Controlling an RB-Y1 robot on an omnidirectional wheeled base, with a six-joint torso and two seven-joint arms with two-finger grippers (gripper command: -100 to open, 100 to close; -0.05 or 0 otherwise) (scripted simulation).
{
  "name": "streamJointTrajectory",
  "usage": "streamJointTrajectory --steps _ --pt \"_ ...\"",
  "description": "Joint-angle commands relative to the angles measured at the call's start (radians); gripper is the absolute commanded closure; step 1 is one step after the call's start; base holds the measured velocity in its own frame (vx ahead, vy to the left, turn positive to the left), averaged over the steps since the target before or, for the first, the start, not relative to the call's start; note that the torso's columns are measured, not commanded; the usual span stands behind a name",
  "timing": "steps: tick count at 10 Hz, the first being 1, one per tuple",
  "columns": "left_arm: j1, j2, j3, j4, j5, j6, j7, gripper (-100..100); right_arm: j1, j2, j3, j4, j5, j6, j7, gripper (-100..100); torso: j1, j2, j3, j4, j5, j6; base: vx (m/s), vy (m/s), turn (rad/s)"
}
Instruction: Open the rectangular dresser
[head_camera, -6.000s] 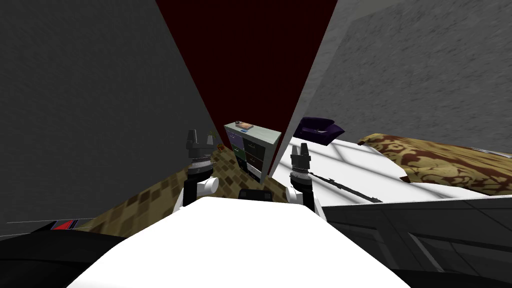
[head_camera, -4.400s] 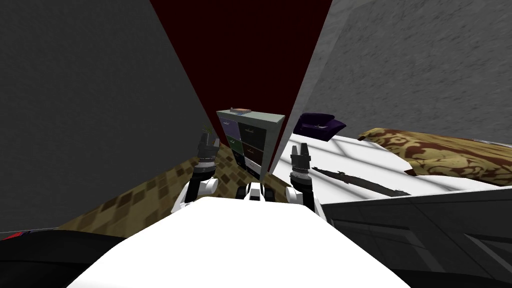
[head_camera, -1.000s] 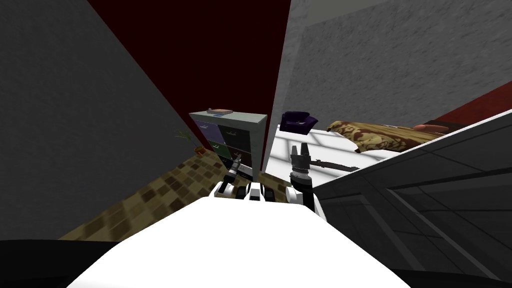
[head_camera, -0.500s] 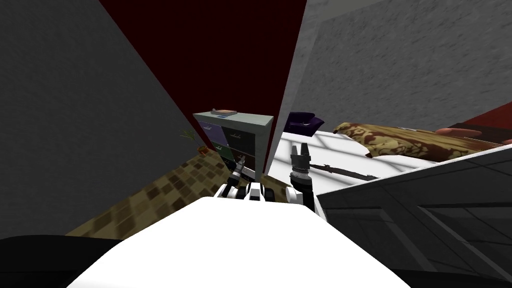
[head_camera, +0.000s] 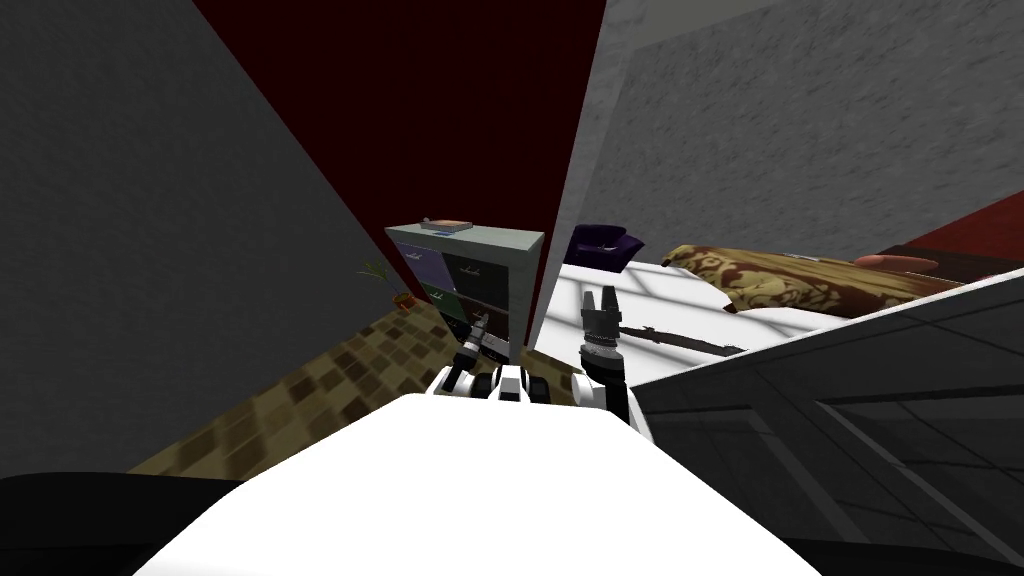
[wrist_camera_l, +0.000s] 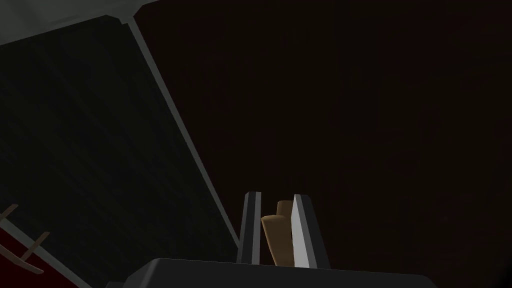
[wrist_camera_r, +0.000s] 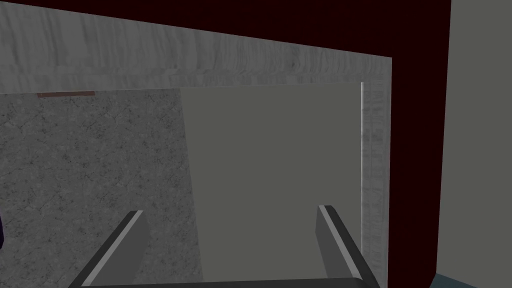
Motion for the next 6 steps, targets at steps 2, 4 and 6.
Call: streamJointTrajectory --steps 2,4,6 --pt "-0.052 0.047 0.062 0.067 0.032 -0.018 0.037 100 0.0 0.0 0.0 0.0 0.0 0.0 0.0 0 0.0 -0.003 -0.002 -0.002 0.0 0.0 -0.091 -0.066 -0.103" --pt "-0.045 0.044 0.053 0.026 0.028 0.009 0.038 100 0.0 0.0 0.0 0.0 0.0 0.0 0.0 0 0.0 -0.001 -0.001 0.0 0.0 0.001 -0.078 0.013 0.014" --pt "-0.038 0.052 0.048 0.006 0.028 0.032 0.044 100 0.0 0.0 0.0 0.0 0.0 0.0 0.0 0 0.005 0.007 0.004 0.003 0.001 -0.002 -0.158 0.067 -0.002"
